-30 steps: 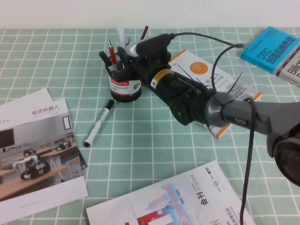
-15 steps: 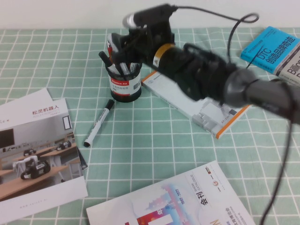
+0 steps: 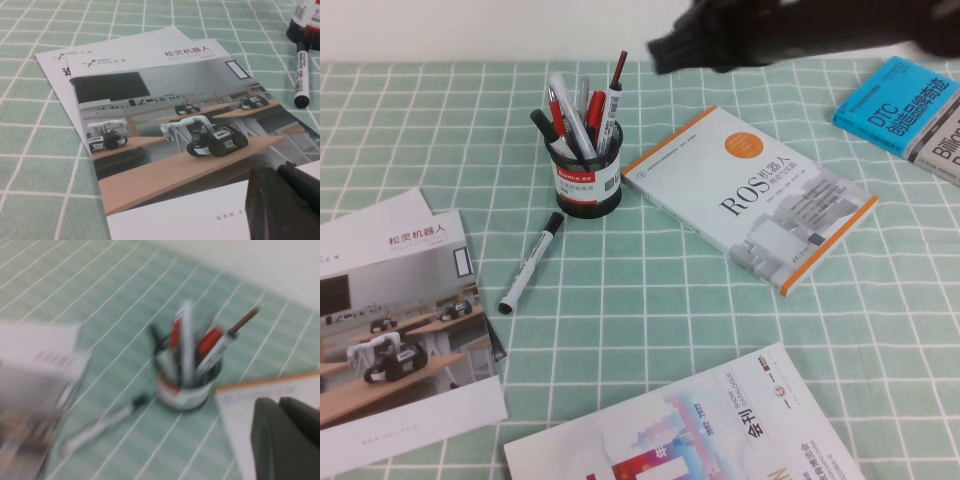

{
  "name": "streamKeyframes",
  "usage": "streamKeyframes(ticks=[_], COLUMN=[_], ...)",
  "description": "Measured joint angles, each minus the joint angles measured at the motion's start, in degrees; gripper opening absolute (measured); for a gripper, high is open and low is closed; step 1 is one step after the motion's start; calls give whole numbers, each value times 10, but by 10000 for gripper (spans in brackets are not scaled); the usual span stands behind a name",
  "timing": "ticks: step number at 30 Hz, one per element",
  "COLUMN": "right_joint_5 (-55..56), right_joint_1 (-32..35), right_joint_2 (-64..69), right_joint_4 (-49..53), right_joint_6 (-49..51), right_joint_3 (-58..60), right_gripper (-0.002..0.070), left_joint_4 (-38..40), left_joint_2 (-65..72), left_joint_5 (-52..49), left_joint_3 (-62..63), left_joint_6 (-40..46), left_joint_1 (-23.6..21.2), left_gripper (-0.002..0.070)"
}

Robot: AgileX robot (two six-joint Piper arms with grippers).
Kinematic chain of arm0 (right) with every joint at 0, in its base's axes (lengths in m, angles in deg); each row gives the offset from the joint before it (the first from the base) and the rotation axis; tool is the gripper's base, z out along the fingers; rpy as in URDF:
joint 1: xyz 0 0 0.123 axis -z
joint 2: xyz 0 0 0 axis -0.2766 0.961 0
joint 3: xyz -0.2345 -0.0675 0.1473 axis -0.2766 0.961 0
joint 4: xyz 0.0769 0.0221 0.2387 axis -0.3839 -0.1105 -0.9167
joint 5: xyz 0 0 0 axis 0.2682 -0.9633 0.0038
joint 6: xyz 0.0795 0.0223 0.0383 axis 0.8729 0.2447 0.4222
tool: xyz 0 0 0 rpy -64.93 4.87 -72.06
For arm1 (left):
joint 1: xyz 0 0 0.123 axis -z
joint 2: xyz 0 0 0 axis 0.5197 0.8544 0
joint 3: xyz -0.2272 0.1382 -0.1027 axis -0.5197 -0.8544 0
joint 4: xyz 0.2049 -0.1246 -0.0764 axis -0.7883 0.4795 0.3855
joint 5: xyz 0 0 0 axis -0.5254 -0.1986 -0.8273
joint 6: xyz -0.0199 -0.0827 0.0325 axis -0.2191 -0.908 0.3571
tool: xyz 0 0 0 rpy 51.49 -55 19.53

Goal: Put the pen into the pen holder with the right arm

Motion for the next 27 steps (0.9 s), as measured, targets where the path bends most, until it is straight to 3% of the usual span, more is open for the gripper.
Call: streamKeyframes(ticks=[5, 16, 23, 27], right_joint_5=[-98, -174, -153, -83], right_joint_1=[0, 0, 0, 22], right_joint_2=[-94, -387, -533, -590], right_joint_4=[-73, -82, 10, 50], right_joint_6=[-75, -84, 34, 63], right_joint_3=[47, 279, 443, 555], right_gripper=[-19, -19, -19, -19], left_joint_4=[0, 0, 0, 0], left_joint_2=[0, 0, 0, 0], left_joint_5=[0, 0, 0, 0], left_joint_3=[0, 0, 0, 0], left_joint_6=[0, 0, 0, 0], left_joint_1=[0, 0, 0, 0], left_gripper=[-6, -6, -6, -6])
